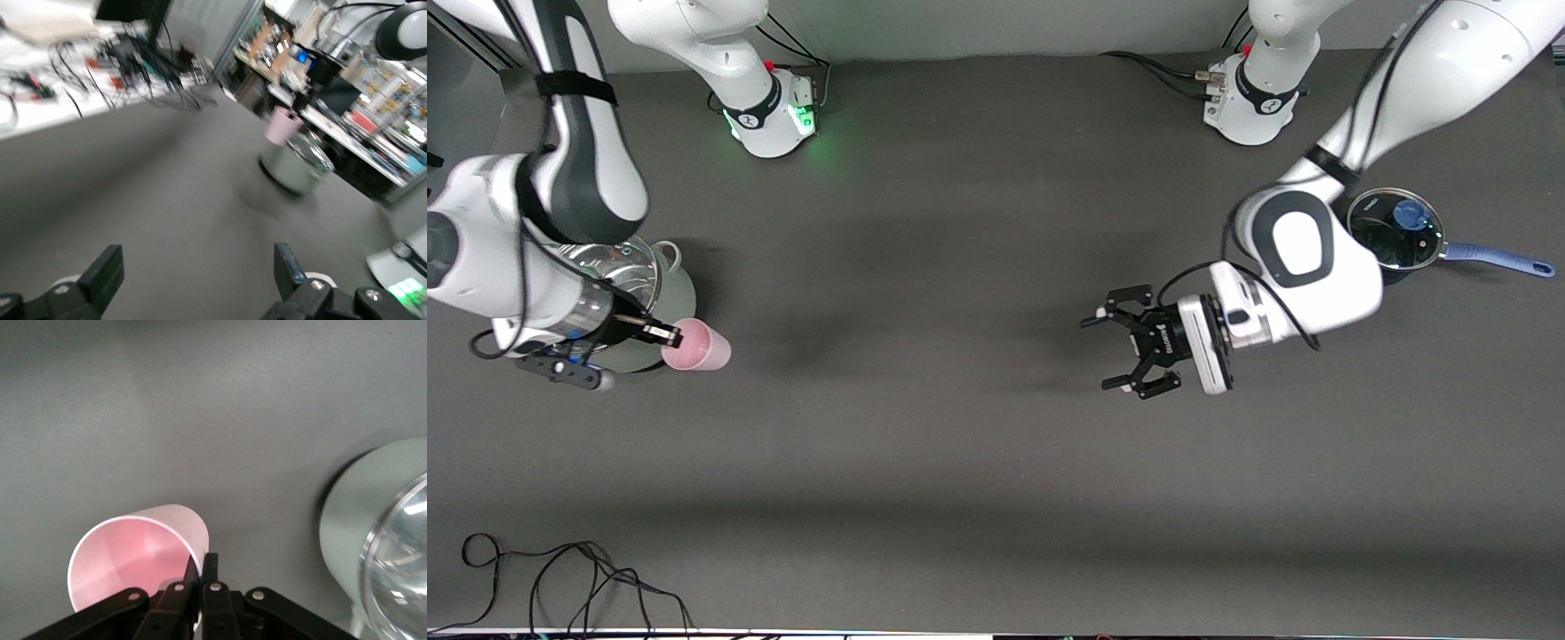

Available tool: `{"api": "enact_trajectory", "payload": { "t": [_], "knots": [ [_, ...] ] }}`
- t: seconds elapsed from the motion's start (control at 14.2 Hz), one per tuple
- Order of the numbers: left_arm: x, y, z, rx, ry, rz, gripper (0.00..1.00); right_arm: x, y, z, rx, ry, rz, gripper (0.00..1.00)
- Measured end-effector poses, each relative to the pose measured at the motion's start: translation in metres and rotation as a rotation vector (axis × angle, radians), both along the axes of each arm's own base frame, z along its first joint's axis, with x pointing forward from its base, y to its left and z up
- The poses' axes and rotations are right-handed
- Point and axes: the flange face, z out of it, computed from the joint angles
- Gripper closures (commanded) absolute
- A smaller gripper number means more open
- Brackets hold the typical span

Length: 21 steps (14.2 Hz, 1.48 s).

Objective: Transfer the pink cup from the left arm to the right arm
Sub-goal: 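Lower the cup beside the glass pot while the left gripper returns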

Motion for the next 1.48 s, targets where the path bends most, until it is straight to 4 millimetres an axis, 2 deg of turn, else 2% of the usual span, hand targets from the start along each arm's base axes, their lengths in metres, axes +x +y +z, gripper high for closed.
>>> {"api": "enact_trajectory", "payload": {
  "t": [0.28,0.56,0.7,0.92,1.06,1.13,1.2,1.27,1.48],
  "knots": [
    [0.018,0.056,0.045,0.123,0.214,-0.088,0.00,-0.021,-0.002,-0.052,-0.008,-0.047,0.001,1.00],
    [0.015,0.118,0.085,0.477,0.418,-0.186,0.00,-0.035,-0.005,-0.091,-0.019,-0.074,-0.004,1.00],
    [0.013,0.153,0.100,0.656,0.495,-0.175,0.00,-0.038,-0.006,-0.111,-0.028,-0.084,-0.005,1.00],
    [0.015,0.220,0.128,0.811,0.560,-0.098,0.00,-0.045,-0.008,-0.141,-0.042,-0.108,-0.007,1.00],
    [0.016,0.253,0.143,0.927,0.563,-0.043,0.00,-0.049,-0.010,-0.155,-0.049,-0.126,-0.008,1.00],
    [0.015,0.259,0.150,0.975,0.561,-0.018,0.00,-0.049,-0.009,-0.153,-0.048,-0.130,-0.006,0.67],
    [0.013,0.263,0.156,1.016,0.562,0.009,0.00,-0.049,-0.009,-0.151,-0.047,-0.132,-0.006,0.21],
    [0.012,0.269,0.161,1.056,0.564,0.040,0.00,-0.048,-0.008,-0.151,-0.047,-0.133,-0.005,0.00],
    [0.006,0.296,0.171,1.120,0.611,0.155,0.00,-0.046,-0.008,-0.138,-0.041,-0.136,-0.006,0.00]
  ]
}}
